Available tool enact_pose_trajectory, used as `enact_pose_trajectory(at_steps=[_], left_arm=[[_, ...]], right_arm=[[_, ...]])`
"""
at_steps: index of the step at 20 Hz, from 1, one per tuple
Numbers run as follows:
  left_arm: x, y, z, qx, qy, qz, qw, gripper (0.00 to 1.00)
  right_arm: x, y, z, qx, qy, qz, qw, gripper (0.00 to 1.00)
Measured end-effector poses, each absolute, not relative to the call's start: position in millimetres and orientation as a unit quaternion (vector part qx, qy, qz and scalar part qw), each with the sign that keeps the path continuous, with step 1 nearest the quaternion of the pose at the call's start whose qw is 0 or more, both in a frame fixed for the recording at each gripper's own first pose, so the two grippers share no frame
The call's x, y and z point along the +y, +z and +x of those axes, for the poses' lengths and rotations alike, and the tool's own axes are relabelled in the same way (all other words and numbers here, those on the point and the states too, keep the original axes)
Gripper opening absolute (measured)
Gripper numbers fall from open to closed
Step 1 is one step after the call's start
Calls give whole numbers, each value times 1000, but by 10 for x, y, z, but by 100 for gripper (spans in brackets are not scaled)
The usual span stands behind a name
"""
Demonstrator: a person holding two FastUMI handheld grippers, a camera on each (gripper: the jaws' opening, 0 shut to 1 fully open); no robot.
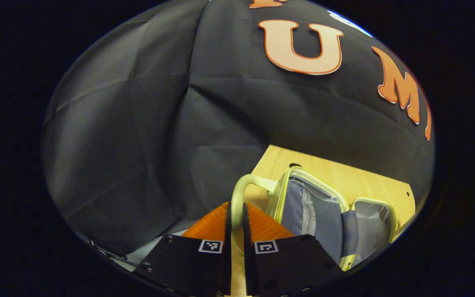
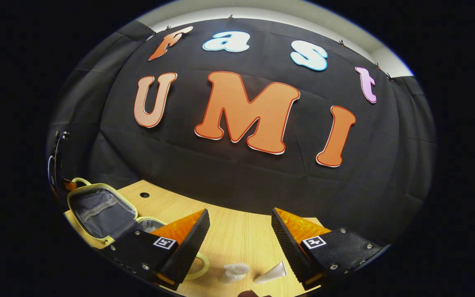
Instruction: First open the suitcase, pack the skin care products into it, and then close the suitcase.
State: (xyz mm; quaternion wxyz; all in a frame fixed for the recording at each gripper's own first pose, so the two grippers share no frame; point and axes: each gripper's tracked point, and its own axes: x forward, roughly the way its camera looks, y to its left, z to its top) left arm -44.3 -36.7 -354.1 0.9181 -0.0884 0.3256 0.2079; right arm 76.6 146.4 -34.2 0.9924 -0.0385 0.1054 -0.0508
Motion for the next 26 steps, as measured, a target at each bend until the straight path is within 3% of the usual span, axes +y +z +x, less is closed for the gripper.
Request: enact_pose_trajectory(at_steps=[3, 5, 6, 9, 10, 12, 15, 21, 26], left_arm=[[-428, -3698, -565, 369, 218, -109, 897, 12], [-406, -3694, -599, 373, 241, -91, 891, 16], [-458, -3671, -582, 368, 245, -81, 893, 26], [-787, -3350, -511, 328, 230, -40, 915, 75], [-896, -3215, -457, 316, 218, -33, 923, 70], [-1117, -2916, -446, 290, 205, -10, 935, 84], [-1794, -2473, -429, 262, 155, 28, 952, 96], [-2983, -2031, -198, 202, 68, 78, 974, 99], [-4054, -2071, -130, 199, -21, 87, 976, 99]], right_arm=[[1455, -352, 718, 111, -55, -42, 991, 95], [1372, -385, 676, 116, -62, -38, 991, 95], [1350, -419, 657, 119, -63, -37, 990, 96], [1261, -510, 589, 125, -62, -34, 990, 96], [1241, -522, 580, 124, -62, -33, 990, 96], [1178, -588, 533, 125, -58, -35, 990, 96], [1083, -725, 461, 130, -49, -27, 990, 96], [836, -903, 388, 124, -35, -10, 992, 96], [606, -1262, 242, 156, -39, -12, 987, 96]])
